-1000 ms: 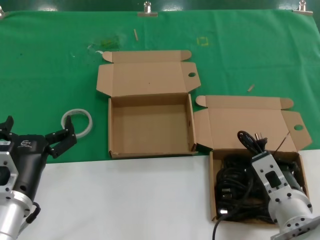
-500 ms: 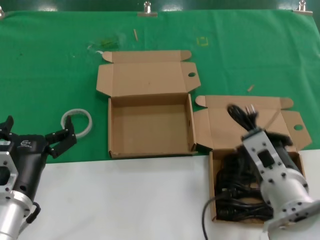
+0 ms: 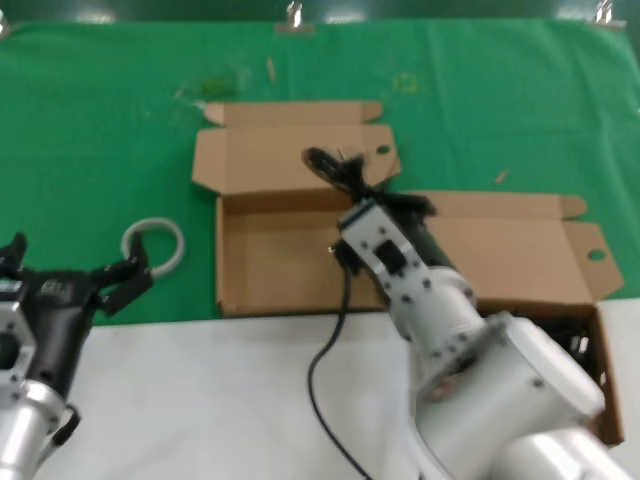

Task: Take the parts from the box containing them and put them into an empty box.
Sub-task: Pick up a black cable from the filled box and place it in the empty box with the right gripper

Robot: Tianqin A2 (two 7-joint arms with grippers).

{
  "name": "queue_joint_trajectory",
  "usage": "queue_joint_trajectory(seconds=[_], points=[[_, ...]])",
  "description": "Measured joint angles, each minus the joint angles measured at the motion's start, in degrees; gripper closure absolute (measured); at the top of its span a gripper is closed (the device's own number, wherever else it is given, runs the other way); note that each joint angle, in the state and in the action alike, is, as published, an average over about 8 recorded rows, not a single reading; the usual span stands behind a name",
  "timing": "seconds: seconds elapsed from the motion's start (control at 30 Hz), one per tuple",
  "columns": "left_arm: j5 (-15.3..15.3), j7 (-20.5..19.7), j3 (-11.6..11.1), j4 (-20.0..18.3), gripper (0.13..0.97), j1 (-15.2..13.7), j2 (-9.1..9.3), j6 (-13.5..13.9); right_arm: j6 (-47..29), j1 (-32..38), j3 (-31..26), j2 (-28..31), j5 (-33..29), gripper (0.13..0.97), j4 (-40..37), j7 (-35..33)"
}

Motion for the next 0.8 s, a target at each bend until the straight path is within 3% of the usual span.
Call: queue_joint_trajectory(seconds=[0.47, 0.8], points=[[0.01, 0.00, 0.00, 0.00, 0.132, 0.00, 0.00, 0.00, -11.27, 16.72, -22.52, 0.34, 0.00, 0.895, -22.39, 16.96], [0.00, 0.00, 0.00, 0.00, 0.132, 0.00, 0.00, 0.00, -15.03, 21.46, -30.29, 0.39, 0.00, 0.895, -29.87, 25.16]])
